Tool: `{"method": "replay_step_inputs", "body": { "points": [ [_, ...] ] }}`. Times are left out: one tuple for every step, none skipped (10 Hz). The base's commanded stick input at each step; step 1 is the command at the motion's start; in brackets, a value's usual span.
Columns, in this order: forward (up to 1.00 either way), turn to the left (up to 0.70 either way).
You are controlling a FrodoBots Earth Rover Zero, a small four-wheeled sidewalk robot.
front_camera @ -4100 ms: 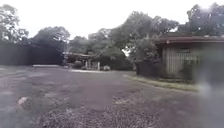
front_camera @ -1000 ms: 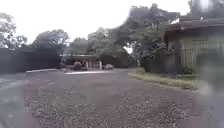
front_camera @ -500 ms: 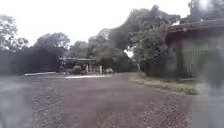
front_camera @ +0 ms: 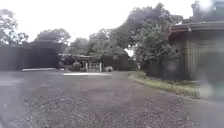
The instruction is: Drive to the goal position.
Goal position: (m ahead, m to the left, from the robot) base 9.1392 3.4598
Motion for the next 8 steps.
{"method": "replay_step_inputs", "body": {
  "points": [
    [0.50,0.00],
    [0.50,0.00],
    [0.50,0.00],
    [0.50,0.00],
    [0.50,0.00],
    [0.50,0.00],
    [0.50,0.00],
    [0.50,0.00]
  ]
}}
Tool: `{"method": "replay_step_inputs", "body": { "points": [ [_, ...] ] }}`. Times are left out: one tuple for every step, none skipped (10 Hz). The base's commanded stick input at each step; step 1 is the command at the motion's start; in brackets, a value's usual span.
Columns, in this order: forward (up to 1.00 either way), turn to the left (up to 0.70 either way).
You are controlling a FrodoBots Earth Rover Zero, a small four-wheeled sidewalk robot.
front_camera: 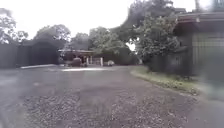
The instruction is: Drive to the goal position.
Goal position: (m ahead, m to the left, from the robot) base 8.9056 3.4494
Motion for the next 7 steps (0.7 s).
{"method": "replay_step_inputs", "body": {
  "points": [
    [0.50,0.00],
    [0.50,0.00],
    [0.50,0.00],
    [0.50,0.00],
    [0.50,0.00],
    [0.50,0.00],
    [0.50,0.00]
  ]
}}
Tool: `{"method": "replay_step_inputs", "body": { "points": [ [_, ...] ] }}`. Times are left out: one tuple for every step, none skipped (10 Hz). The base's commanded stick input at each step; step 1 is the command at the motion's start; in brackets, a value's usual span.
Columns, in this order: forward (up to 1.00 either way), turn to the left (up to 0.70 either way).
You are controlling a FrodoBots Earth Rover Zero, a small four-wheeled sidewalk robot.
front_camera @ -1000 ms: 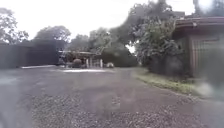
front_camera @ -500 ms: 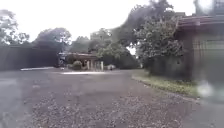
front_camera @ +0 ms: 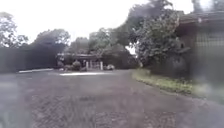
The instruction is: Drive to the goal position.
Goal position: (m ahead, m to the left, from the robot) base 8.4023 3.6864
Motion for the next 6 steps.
{"method": "replay_step_inputs", "body": {
  "points": [
    [0.50,0.00],
    [0.50,0.00],
    [0.50,0.00],
    [0.50,0.05],
    [0.50,0.11],
    [0.50,0.16]
  ]
}}
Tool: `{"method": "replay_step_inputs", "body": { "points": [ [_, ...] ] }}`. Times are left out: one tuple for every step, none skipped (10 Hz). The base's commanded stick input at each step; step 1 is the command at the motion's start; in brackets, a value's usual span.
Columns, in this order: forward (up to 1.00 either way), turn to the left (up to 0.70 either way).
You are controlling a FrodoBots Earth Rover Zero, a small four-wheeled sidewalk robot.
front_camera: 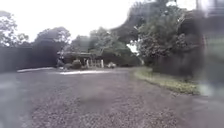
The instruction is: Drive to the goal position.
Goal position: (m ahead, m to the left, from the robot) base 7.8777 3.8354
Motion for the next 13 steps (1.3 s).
{"method": "replay_step_inputs", "body": {
  "points": [
    [0.50,0.21],
    [0.50,0.27],
    [0.50,0.32],
    [0.50,0.37],
    [0.50,0.43],
    [0.50,0.48],
    [0.50,0.45],
    [0.50,0.37],
    [0.50,0.29],
    [0.50,0.21],
    [0.50,0.14],
    [0.50,0.06],
    [0.50,0.00]
  ]
}}
